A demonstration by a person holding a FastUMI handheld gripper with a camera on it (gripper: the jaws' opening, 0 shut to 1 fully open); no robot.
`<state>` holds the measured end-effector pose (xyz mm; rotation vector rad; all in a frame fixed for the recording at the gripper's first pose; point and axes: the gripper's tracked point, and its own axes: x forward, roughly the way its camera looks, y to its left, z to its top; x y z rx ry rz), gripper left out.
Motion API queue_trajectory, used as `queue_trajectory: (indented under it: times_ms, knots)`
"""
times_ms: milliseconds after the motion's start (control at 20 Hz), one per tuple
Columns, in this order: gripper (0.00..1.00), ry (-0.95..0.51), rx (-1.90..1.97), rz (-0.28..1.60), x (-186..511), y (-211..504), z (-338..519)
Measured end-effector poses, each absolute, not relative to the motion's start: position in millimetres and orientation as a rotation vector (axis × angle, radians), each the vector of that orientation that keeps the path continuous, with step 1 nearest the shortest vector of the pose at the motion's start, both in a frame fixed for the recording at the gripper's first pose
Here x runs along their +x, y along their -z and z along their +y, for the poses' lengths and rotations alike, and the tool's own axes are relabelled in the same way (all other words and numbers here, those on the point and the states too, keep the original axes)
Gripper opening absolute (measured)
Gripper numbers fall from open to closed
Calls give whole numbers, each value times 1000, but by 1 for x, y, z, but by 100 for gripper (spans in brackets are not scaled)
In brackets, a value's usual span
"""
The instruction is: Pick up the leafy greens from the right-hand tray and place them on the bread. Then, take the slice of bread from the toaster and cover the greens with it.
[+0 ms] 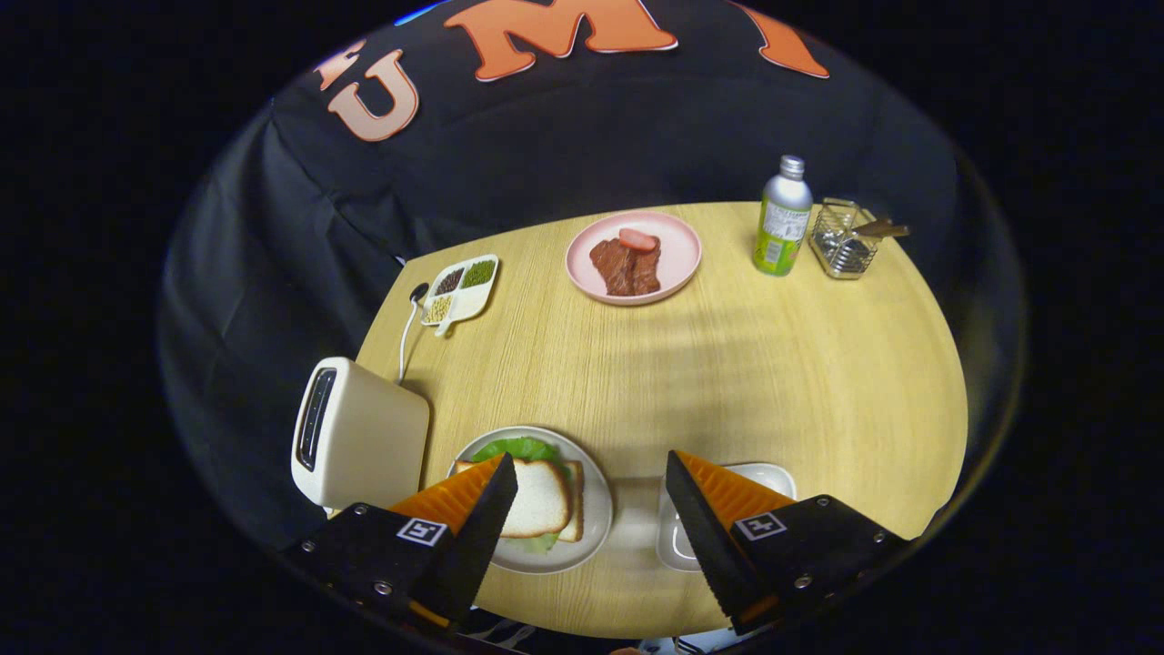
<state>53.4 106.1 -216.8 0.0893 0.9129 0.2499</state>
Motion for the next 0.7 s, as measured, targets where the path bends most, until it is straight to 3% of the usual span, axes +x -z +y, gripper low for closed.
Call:
queue_trajectory:
  times_ms: [700]
  knots:
    - [99,-66,36,386,41,18,-29]
